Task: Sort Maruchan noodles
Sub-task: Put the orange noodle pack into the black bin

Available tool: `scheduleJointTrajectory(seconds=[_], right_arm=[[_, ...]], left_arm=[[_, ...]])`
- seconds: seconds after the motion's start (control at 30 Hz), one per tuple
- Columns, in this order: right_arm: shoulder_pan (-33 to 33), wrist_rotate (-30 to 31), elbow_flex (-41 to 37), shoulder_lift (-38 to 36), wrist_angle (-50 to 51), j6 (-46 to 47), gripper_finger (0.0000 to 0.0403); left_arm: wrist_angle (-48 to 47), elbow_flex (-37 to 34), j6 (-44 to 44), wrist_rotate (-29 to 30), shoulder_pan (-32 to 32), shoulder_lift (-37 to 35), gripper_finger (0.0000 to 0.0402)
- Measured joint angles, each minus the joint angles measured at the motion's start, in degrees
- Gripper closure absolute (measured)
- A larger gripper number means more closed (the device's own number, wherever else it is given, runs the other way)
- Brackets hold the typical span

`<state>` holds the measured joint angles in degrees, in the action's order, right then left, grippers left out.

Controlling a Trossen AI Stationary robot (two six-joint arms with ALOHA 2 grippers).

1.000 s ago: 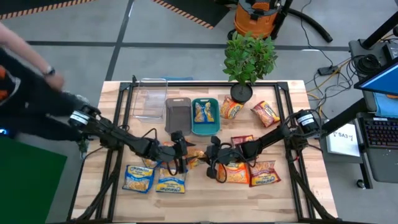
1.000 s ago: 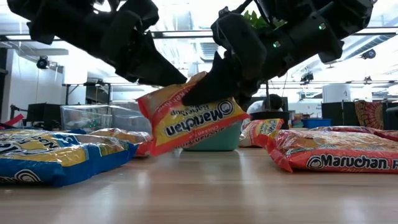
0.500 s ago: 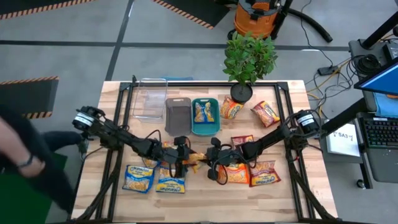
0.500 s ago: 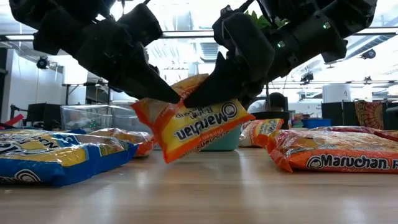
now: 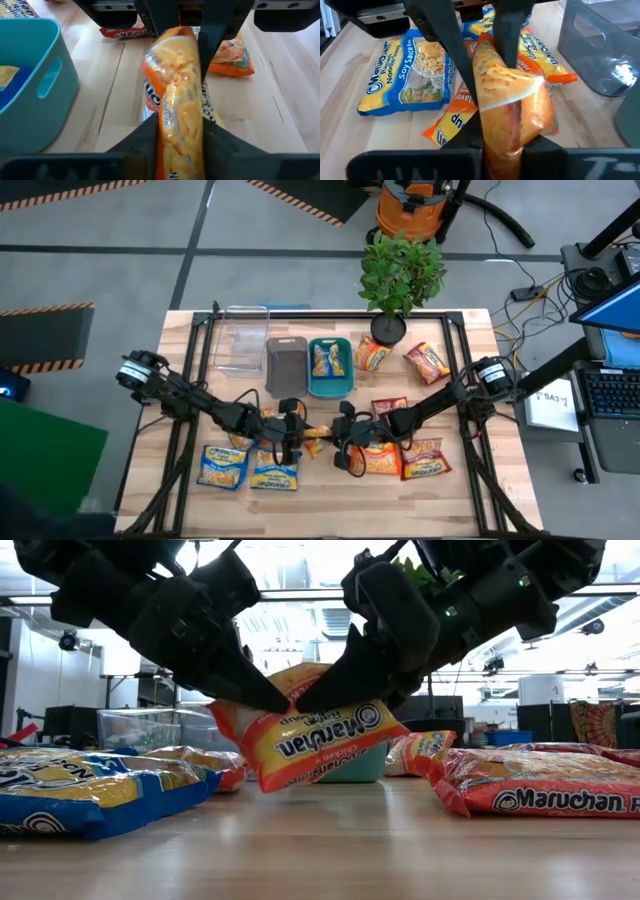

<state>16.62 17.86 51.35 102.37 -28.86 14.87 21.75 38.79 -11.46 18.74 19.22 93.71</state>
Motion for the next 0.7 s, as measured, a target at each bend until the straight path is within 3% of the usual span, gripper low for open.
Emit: scheduleJointTrajectory(seconds=[0.3,0.6,0.7], right_arm=[[-0.1,0.2,0.0,-2.6,1.8,0.8,0.0284],[0.0,0.4,0.0,-12.6,8.8,0.4,0.0207],[0.0,0.7,0.0,-16.7,10.7,-0.9,0.0199]], left_arm=[[-0.7,0.9,0.9,-0.1,0.1,-0.1,0.0392],[-10.5,3.7,7.4,0.4,0.1,-6.9,0.0401],[-16.6,4.7,10.1,5.3,0.1,-11.3,0.0401]])
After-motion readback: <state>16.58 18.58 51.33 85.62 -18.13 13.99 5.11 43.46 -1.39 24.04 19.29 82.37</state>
